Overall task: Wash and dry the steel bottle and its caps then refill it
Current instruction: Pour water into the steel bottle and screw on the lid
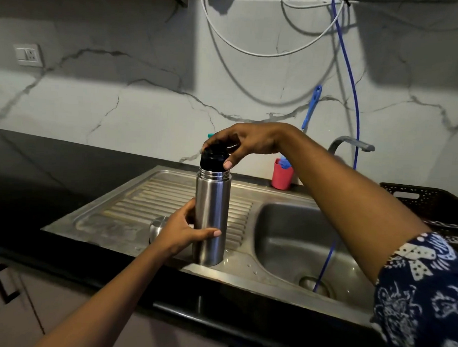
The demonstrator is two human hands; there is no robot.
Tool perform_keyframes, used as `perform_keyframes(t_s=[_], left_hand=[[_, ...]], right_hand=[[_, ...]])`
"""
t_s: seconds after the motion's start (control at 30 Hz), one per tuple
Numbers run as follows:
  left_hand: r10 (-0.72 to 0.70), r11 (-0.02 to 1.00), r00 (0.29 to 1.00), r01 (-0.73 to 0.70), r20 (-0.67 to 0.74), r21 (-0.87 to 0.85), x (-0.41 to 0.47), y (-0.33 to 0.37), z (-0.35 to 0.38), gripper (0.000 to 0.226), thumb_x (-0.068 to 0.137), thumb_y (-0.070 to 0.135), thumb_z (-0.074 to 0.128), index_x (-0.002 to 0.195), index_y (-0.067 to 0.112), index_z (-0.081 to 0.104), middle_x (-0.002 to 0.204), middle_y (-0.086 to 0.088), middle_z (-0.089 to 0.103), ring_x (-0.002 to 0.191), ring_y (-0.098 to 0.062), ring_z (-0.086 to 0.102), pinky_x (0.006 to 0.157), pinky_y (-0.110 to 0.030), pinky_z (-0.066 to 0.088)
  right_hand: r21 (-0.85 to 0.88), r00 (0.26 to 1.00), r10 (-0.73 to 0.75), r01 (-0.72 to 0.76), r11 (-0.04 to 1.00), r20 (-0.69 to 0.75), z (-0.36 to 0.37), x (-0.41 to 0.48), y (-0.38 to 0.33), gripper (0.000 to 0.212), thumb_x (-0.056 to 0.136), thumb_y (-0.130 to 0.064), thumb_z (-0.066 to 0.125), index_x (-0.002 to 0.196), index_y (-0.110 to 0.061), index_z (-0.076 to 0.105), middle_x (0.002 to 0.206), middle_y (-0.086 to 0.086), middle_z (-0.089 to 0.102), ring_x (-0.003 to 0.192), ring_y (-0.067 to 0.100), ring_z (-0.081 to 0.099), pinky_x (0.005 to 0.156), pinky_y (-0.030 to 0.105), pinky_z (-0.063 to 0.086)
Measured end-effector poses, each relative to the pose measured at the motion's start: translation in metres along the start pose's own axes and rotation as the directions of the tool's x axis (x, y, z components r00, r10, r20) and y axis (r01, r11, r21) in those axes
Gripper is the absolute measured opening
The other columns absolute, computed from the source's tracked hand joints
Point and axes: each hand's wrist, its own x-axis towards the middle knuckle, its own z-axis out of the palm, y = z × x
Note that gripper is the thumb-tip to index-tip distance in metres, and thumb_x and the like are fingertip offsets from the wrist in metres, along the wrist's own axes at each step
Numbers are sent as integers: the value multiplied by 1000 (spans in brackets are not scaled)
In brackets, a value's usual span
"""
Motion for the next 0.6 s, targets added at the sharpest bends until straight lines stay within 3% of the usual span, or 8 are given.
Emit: perform_keyframes(t_s=[0.1,0.17,0.27,0.37,0.47,0.6], left_hand=[[11,1000,1000,-11,-19,11,-3,1,2,92,40,52,84,123,36,48,111,14,63,101,-4,62,80,-17,49],[18,999,999,-17,-29,29,-4,2,4,95,39,55,82,124,37,45,111,16,61,101,-2,60,80,-17,48],[17,999,999,-16,-34,45,-5,2,4,95,39,57,82,124,39,44,111,16,60,102,-4,60,82,-21,49],[28,999,999,-26,-38,47,-5,1,4,92,41,56,83,124,38,46,114,12,63,103,-7,62,85,-24,51],[29,998,999,-28,-30,48,-5,2,4,91,41,55,84,123,37,48,115,10,63,104,-8,62,87,-26,51],[15,1000,1000,-15,-3,23,-5,0,1,97,35,59,86,121,35,50,114,9,65,103,-9,64,87,-26,52]], right_hand=[[-44,996,81,-79,996,33,-3,-8,-10,63,81,-22,70,138,-19,44,137,-3,52,123,10,50,101,26,40],[-62,974,197,-204,977,-112,4,-16,-20,69,76,-43,69,135,-17,47,132,0,54,114,13,54,91,25,45],[-155,847,252,-359,920,-468,33,-9,-33,66,73,-70,58,96,-9,64,90,5,66,80,14,61,60,23,47],[-295,752,163,-435,851,-639,54,4,-38,61,64,-74,64,67,-15,51,65,-3,53,61,9,50,50,23,34],[-281,774,181,-422,862,-607,48,5,-41,50,64,-61,75,75,-17,55,69,-5,55,62,8,54,52,22,43],[-236,899,170,-281,930,-403,26,-1,-45,44,68,-41,80,99,-12,68,91,2,69,73,11,65,65,24,56]])
